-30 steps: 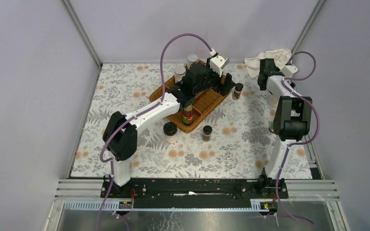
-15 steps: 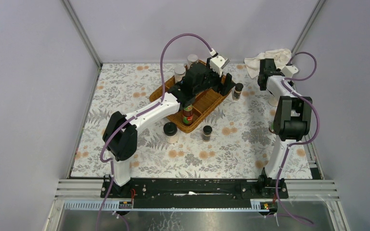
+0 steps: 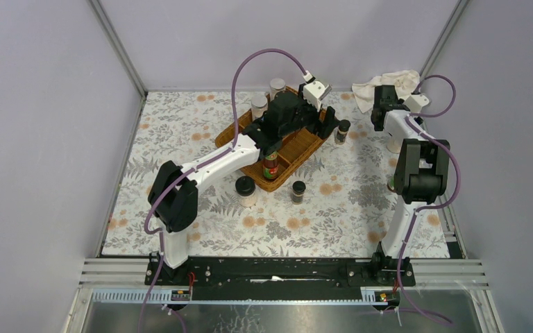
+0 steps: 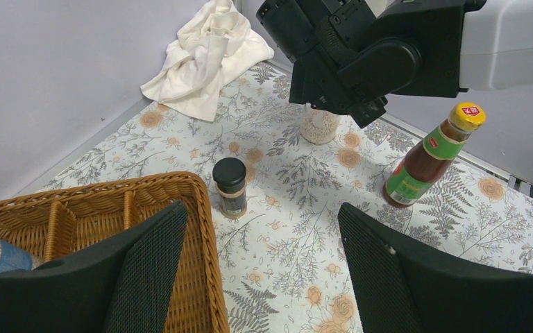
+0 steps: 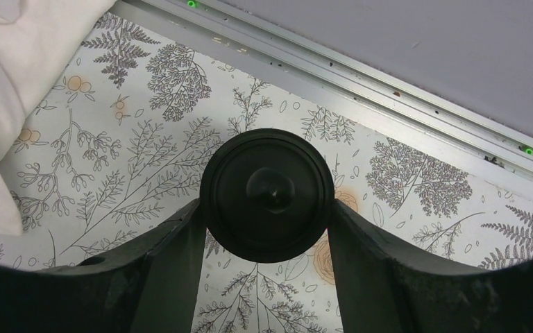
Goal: Organize the condiment bottles
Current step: Pick up the bottle from the center of the board.
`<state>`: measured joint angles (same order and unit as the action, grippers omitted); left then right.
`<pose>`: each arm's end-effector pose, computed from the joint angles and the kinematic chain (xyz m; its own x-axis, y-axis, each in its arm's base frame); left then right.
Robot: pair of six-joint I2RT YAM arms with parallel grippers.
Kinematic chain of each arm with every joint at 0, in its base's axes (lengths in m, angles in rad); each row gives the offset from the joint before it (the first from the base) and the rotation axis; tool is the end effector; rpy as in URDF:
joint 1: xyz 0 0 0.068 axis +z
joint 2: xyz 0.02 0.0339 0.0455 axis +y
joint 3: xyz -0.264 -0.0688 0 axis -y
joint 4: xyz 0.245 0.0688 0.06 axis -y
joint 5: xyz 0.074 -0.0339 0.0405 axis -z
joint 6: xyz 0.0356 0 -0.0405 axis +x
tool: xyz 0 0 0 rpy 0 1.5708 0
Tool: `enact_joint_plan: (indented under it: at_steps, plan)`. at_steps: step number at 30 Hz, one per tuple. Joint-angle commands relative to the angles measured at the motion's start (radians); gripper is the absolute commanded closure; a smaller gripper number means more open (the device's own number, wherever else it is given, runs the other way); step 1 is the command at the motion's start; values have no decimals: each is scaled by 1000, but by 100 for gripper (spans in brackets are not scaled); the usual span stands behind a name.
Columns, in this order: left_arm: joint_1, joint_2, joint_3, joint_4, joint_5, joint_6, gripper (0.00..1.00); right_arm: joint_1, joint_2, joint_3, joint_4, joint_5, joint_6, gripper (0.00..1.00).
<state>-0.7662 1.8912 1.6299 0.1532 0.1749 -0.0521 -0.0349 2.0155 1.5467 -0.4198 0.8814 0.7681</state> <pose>0.3299 -0.3260 0.3470 -0.1197 0.0440 -0.9918 0.8023 0.5927 -0.0705 0.4390 -0.0428 0.2196 -0.2047 0.4493 -0.8696 0.9046 0.4262 0.0073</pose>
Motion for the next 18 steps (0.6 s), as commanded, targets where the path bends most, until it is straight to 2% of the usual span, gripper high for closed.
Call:
enact_joint_plan:
  at_steps: [1, 18]
  plan:
    - [-8, -11, -14, -3, -21, 16, 15, 2, -63, -45, 88, 7, -49, 100]
    - [-17, -24, -15, -4, -40, 20, 15, 57, -167, -66, 236, -44, -234, 100]
